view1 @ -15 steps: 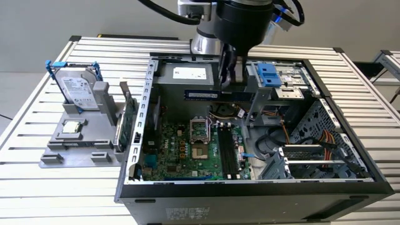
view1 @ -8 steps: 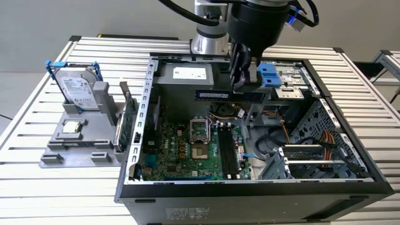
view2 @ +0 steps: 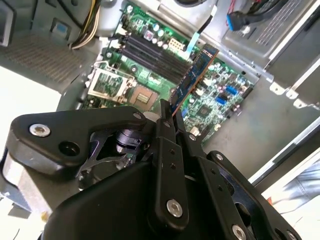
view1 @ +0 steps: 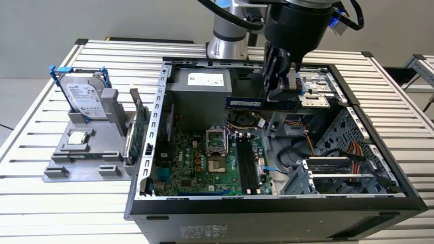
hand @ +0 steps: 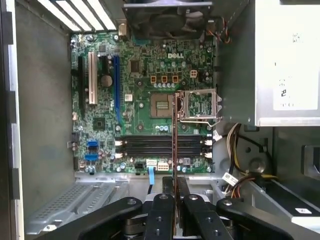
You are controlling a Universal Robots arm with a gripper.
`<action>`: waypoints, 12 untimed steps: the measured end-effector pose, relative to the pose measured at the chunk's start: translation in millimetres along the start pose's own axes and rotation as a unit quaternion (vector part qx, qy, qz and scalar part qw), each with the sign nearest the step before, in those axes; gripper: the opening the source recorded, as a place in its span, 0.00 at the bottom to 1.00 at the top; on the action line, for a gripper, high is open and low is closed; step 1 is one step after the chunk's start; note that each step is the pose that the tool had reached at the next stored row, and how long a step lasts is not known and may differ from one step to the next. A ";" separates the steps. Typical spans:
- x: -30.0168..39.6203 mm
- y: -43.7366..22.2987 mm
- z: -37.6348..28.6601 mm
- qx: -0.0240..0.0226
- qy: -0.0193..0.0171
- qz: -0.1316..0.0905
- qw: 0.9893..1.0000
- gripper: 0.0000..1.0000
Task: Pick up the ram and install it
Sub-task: 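Insert the ram into the slot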
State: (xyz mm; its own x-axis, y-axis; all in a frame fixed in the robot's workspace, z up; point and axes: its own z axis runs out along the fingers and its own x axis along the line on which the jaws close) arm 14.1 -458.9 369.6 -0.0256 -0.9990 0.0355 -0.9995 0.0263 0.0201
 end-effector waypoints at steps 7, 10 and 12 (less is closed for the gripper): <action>-0.8 -33.1 -0.7 -0.002 0.000 0.001 1.000 0.00; -1.0 -41.1 -0.9 -0.003 0.000 0.002 1.000 0.00; -1.2 -46.1 -1.0 -0.003 0.000 0.002 1.000 0.00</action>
State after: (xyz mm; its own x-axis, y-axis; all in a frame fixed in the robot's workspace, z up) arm 60.2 -458.9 369.7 -0.0293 -0.9989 0.0358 -0.9992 0.0303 0.0265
